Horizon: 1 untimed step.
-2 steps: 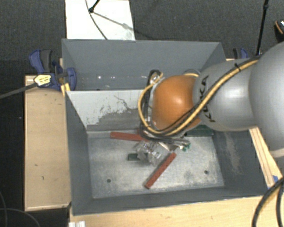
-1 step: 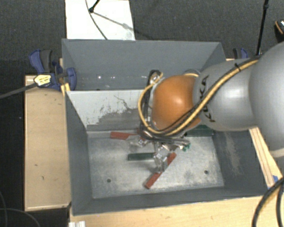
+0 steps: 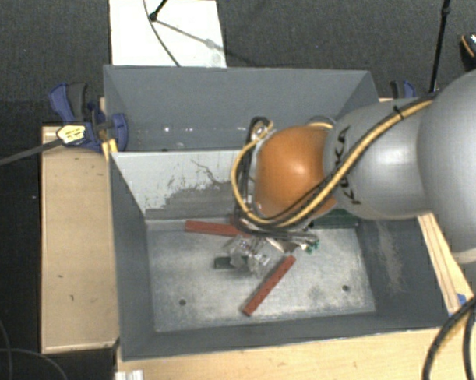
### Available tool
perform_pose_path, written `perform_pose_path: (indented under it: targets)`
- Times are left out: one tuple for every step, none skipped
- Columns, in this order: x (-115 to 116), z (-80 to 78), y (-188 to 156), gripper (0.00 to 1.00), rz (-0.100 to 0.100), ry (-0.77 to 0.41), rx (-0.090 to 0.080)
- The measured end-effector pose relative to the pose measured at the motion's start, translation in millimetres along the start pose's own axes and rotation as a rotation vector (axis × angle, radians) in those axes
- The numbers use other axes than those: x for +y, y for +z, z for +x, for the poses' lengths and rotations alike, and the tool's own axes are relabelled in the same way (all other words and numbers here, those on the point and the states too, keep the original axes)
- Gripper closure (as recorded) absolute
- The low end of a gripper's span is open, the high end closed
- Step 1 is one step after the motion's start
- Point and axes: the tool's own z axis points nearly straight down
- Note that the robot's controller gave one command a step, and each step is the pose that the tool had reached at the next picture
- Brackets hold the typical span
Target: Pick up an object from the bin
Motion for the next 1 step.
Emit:
perform_pose_path:
  targets:
    - [0.0,0.0,0.0,0.0,0.0,0.0,0.0]
